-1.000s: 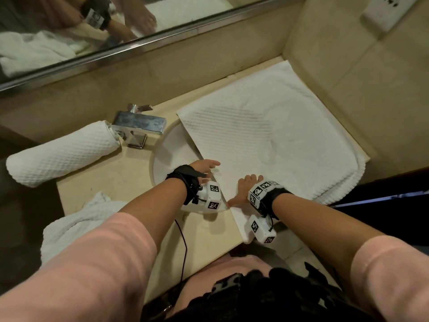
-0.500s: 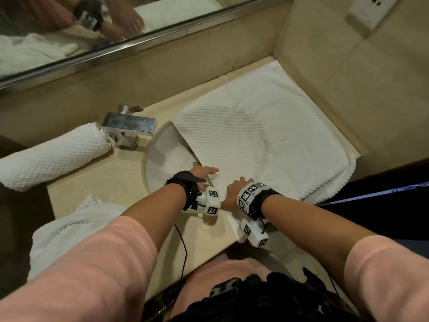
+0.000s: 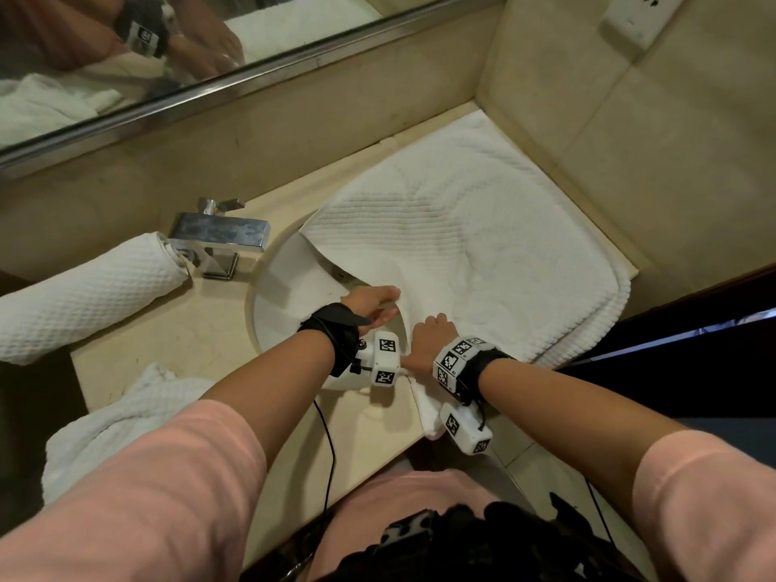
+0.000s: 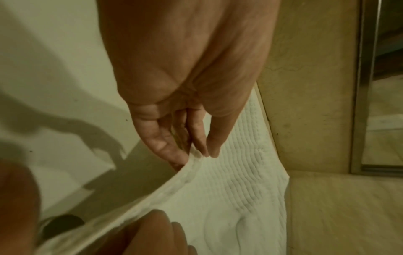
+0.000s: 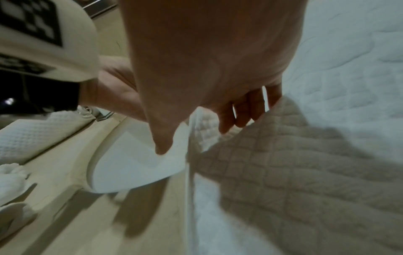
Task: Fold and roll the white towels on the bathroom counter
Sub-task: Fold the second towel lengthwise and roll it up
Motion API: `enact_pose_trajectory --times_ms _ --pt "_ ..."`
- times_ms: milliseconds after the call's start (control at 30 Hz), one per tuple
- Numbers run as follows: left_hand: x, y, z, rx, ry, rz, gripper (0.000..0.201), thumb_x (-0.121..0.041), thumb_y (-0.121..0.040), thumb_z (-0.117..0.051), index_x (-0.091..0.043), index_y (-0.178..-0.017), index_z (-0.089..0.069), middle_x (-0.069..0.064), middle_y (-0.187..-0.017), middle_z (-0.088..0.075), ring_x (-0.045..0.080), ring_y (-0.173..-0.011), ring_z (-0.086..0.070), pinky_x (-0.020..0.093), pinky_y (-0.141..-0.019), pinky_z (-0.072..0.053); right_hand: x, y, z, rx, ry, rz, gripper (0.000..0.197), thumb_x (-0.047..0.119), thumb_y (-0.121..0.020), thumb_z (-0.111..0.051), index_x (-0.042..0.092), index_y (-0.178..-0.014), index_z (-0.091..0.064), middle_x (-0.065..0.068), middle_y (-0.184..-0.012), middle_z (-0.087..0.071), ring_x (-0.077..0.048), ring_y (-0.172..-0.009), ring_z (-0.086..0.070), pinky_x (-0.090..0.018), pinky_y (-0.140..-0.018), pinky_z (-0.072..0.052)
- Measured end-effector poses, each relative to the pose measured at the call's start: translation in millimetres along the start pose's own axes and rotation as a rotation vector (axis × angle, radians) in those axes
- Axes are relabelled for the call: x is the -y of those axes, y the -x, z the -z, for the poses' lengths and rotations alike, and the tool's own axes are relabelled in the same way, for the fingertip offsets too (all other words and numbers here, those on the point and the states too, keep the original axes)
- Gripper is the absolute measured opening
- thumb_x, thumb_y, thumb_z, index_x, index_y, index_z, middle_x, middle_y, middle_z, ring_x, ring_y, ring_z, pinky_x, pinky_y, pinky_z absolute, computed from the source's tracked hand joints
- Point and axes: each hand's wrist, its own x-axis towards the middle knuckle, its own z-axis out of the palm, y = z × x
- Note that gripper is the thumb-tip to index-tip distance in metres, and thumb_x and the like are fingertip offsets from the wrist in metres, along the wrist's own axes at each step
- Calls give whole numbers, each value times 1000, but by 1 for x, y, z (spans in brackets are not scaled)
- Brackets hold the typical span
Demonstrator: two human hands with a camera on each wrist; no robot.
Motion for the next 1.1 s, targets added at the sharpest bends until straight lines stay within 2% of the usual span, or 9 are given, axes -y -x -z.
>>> enact_pose_trajectory --times_ms 100,233,433,500,633,767,900,1000,1100 --pt "-7 1 -7 -13 -23 -37 10 -10 -90 -63 -8 -82 -57 2 -67 -57 6 -43 -53 15 -55 -49 -6 0 0 27 8 -5 50 49 -85 -50 12 -120 -54 -11 -121 -51 -30 -116 -39 -40 -95 -35" --pt "-12 -8 -11 -59 58 -59 17 -14 -91 -62 -9 -76 -56 -3 -44 -54 4 -33 -47 13 -43 -42 -13 3 10 105 -255 26 25 28 -91 -53 9 -107 -58 -14 -109 -57 -32 -113 -51 -34 -84 -41" --pt "-25 -28 -19 -73 174 9 19 -32 -91 -62 -14 -87 -58 2 -65 -54 8 -40 -44 13 -35 -36 -59 18 26 269 -854 66 12 22 -96 -51 15 -101 -60 -7 -97 -64 -25 -91 -60 -34 -83 -48" --pt "-36 -33 -22 -66 205 0 18 -29 -93 -59 -11 -95 -59 4 -72 -60 11 -45 -51 16 -35 -39 -71 28 34 317 -995 51 19 16 -98 -48 9 -114 -56 -8 -104 -63 -25 -95 -59 -35 -86 -49" --pt "-64 -30 -38 -58 300 -88 19 -20 -97 -52 -7 -109 -57 9 -84 -68 24 -78 -62 32 -61 -53 -103 40 35 291 -1189 -48 26 24 -100 -46 8 -118 -56 -13 -113 -65 -31 -105 -62 -45 -99 -47" --pt "-96 -28 -55 -111 294 -198 38 -39 -88 -62 -12 -113 -58 5 -90 -67 24 -83 -64 36 -83 -53 -133 52 43 187 -1281 -148 33 33 -102 -39 6 -106 -57 -5 -82 -70 -10 -67 -66 -19 -59 -52" --pt "-124 -44 -72 -197 247 -318 74 -50 -78 -67 -11 -136 -45 6 -125 -61 26 -108 -62 37 -88 -51 -163 46 44 77 -1306 -197 61 65 -77 -59 13 -109 -66 -12 -103 -72 -33 -100 -67 -49 -92 -52" --pt "-144 -26 -101 -265 200 -439 81 -43 -85 -64 -5 -146 -27 8 -143 -43 26 -124 -49 36 -105 -39 -182 49 55 -24 -1307 -200 46 52 -90 -54 9 -103 -66 -10 -102 -71 -26 -93 -68 -31 -78 -56" --pt "-159 -21 -129 -298 270 -574 83 -21 -88 -65 -11 -149 -11 8 -143 -39 22 -121 -47 31 -105 -38 -206 46 64 -123 -1236 -189 74 65 -79 -60 -6 -103 -63 -20 -102 -70 -25 -90 -67 -36 -82 -50"
